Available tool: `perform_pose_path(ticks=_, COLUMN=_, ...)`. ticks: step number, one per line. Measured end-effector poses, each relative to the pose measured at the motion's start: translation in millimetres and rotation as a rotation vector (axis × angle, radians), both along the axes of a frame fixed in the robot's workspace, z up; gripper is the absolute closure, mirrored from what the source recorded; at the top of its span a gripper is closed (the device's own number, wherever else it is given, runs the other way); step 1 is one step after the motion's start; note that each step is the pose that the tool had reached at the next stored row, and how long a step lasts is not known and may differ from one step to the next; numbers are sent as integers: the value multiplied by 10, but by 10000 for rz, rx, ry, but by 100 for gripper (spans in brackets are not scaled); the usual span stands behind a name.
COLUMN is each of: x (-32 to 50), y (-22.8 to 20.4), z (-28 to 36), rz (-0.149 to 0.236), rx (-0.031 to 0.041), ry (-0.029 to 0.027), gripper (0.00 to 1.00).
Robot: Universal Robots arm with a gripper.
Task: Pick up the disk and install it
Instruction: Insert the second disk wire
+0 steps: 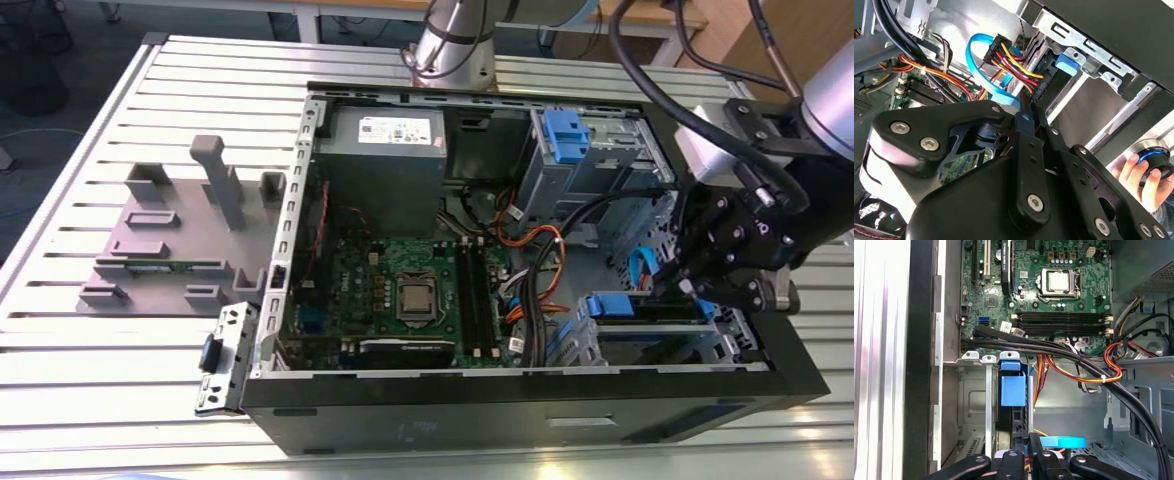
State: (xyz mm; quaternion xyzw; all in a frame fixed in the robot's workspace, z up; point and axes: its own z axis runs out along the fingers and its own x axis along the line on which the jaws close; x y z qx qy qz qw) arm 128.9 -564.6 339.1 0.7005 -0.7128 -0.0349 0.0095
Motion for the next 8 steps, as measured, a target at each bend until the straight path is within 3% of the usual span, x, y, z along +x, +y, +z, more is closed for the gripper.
perform_pose_path(ticks=8, x=0, y=-17, z=-49, rz=0, rx=41, ry=0, gripper=84)
